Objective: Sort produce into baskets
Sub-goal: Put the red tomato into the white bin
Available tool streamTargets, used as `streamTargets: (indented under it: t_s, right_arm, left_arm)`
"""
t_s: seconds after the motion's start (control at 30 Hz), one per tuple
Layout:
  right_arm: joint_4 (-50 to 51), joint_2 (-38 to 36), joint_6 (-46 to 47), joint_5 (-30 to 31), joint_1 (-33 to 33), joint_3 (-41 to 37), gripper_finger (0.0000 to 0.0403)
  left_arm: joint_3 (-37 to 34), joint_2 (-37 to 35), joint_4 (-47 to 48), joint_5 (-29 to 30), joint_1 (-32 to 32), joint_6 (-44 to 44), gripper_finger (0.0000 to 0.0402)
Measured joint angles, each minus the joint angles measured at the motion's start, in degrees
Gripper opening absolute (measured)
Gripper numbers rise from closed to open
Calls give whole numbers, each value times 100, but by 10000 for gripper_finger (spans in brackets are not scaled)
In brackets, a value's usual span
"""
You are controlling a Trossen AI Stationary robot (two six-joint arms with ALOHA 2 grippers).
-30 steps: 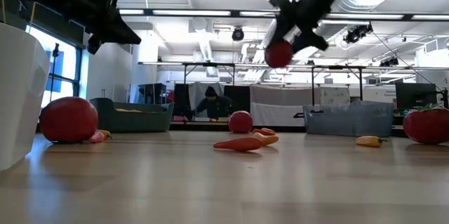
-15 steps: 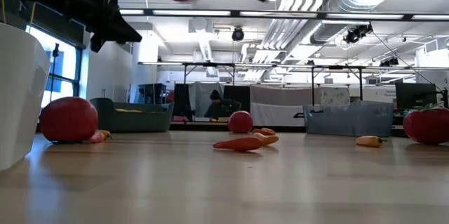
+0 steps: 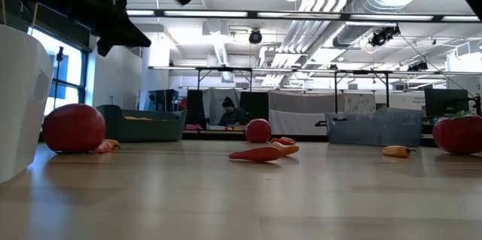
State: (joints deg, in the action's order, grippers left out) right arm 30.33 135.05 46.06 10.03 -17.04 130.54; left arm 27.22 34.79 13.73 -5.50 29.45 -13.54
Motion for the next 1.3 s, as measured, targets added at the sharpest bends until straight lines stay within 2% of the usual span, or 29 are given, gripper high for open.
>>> streamTargets:
  t_s: [0.13, 0.23, 0.37, 0.57, 0.8, 1.03, 1.3]
  right_arm:
    - [-105, 546, 6, -166, 0, 454, 194]
    - [-417, 637, 216, -225, 0, 233, 194]
    - [-217, 730, 266, -229, 0, 205, 194]
    - [-232, 909, 188, -715, 66, 203, 194]
    - [-257, 994, 156, -721, 106, 197, 194]
    - [-257, 994, 145, -717, 131, 197, 245]
    - [-319, 994, -111, -685, 131, 197, 255]
  left_arm:
    - [0, 2, 74, 4, 0, 168, 0]
    - [0, 2, 82, 4, 0, 175, 0]
    - [0, 1, 80, 4, 0, 175, 0]
    - [0, 1, 81, 8, 0, 177, 0]
    - [0, 2, 80, 11, 2, 177, 0]
    - [0, 2, 80, 24, 2, 177, 0]
    - [0, 2, 86, 24, 2, 178, 0]
